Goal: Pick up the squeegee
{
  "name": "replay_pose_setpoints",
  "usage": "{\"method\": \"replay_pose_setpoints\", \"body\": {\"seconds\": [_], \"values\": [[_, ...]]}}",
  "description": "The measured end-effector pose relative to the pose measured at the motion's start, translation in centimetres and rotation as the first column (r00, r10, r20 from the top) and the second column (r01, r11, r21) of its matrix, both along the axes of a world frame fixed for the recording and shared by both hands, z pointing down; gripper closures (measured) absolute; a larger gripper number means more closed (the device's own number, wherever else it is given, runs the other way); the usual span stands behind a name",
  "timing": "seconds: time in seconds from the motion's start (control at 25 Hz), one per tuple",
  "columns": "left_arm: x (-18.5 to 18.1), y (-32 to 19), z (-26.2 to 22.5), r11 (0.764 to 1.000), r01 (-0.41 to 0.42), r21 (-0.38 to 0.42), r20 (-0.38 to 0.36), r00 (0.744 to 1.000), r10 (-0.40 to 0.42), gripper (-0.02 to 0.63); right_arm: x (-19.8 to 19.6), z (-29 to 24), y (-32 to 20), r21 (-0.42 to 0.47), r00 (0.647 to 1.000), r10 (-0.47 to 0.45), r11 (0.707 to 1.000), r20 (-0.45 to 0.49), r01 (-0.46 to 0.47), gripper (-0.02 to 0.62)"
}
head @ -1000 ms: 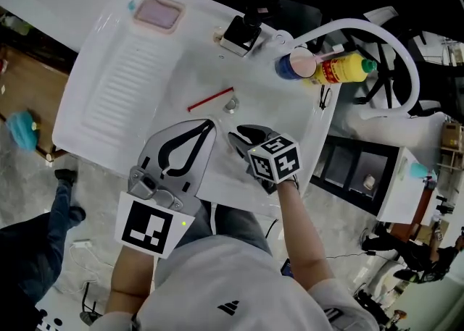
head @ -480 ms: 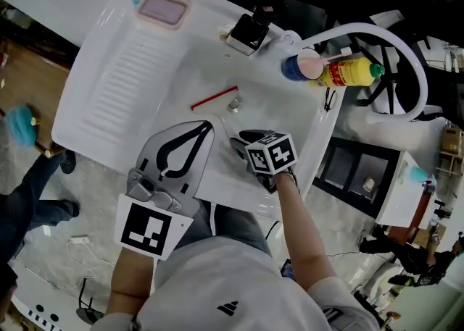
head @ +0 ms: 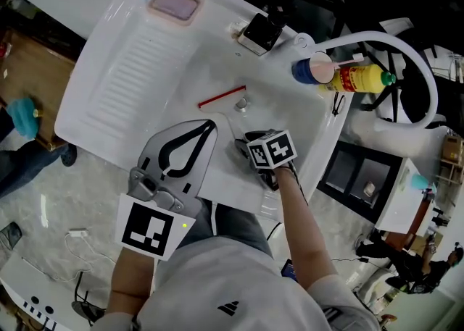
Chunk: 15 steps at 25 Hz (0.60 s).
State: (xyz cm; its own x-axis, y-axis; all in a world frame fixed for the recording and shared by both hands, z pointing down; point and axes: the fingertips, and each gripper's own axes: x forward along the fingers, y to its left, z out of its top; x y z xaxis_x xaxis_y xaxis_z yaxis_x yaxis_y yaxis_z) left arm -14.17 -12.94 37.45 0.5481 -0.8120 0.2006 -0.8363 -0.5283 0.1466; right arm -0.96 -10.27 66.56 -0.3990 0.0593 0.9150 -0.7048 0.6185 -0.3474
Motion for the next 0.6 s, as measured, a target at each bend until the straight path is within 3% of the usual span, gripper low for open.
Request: {"method": "replay_pose_setpoints", "body": {"seconds": [0.4, 0.6], "values": [[-0.7, -0.2, 0.3, 1.000, 0.012, -0.011, -0.002, 1.000, -0.012, 0.594, 0.6, 1.8, 0.5, -0.013, 0.996, -0.043, 0.999, -0.079, 0.042, 0.450], [-1.0, -0.4, 0.4, 1.000, 0.019, -0.014, -0.001, 1.000, -0.019, 0.594, 0.7, 1.9, 0.3, -0.010, 0.995, -0.020, 1.000, -0.101, 0.019, 0.472]]}}
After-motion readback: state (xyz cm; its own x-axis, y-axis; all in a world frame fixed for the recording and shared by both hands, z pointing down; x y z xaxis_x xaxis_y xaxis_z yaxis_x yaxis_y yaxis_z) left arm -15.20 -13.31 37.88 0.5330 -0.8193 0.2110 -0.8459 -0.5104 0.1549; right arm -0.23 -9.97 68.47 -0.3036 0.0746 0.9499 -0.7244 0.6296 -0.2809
